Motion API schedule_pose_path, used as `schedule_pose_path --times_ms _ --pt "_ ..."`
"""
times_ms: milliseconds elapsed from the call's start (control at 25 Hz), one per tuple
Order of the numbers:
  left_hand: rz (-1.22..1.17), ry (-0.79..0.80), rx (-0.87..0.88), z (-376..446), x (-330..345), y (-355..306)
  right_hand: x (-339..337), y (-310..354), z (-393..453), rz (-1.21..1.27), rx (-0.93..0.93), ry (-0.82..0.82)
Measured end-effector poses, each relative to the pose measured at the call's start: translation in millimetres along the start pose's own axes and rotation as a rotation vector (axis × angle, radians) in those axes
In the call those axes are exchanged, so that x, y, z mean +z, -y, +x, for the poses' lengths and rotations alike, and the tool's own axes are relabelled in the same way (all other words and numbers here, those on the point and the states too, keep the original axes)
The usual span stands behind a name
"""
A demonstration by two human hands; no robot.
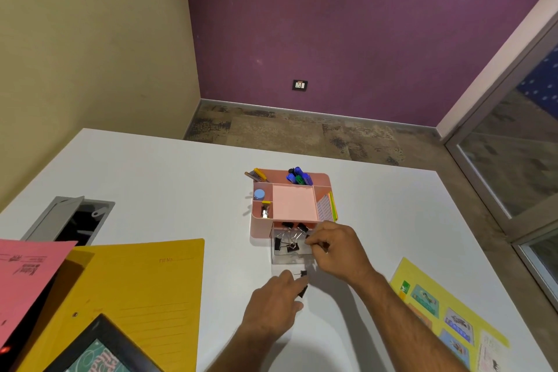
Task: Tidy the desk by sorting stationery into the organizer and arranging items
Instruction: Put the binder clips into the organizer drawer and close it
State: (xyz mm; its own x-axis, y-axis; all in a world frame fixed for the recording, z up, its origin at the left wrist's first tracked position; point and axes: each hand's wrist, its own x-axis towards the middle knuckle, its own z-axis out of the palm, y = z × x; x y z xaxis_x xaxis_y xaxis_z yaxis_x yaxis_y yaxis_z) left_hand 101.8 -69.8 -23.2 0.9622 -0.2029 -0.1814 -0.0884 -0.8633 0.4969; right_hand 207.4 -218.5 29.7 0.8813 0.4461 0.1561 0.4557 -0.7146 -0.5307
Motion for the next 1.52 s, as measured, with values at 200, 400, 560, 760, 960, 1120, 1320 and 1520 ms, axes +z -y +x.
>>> schedule_pose_path --times_ms 200,400,560,760,960,1120,1320,1520 --pt "0.118 0.054 0.006 2 3 0 -1 5 7 -0.137 0.088 0.115" --pt "0.123 0.054 0.018 2 5 2 1 3 8 -0.237 0.120 0.166" --pt "-0.010 0.049 -0.037 3 4 5 6 2 1 -0.170 0.044 -0.019" --pt "-0.241 0.084 -0.197 1 5 7 14 -1 -7 0.131 0.062 -0.258" --pt "-0.311 0.036 -0.246 -1 7 7 16 -2 -17 0.194 0.038 -0.320" --pt "-0.686 -0.191 -0.296 1 2 -4 11 2 -23 0.315 0.024 -0.213" --pt "-1.041 -0.421 -0.351 8 -7 -22 -7 17 -18 0.372 0.071 0.192" --pt "-1.036 -0.556 -0.351 8 -6 -21 -24 22 -5 0.293 0.123 0.406"
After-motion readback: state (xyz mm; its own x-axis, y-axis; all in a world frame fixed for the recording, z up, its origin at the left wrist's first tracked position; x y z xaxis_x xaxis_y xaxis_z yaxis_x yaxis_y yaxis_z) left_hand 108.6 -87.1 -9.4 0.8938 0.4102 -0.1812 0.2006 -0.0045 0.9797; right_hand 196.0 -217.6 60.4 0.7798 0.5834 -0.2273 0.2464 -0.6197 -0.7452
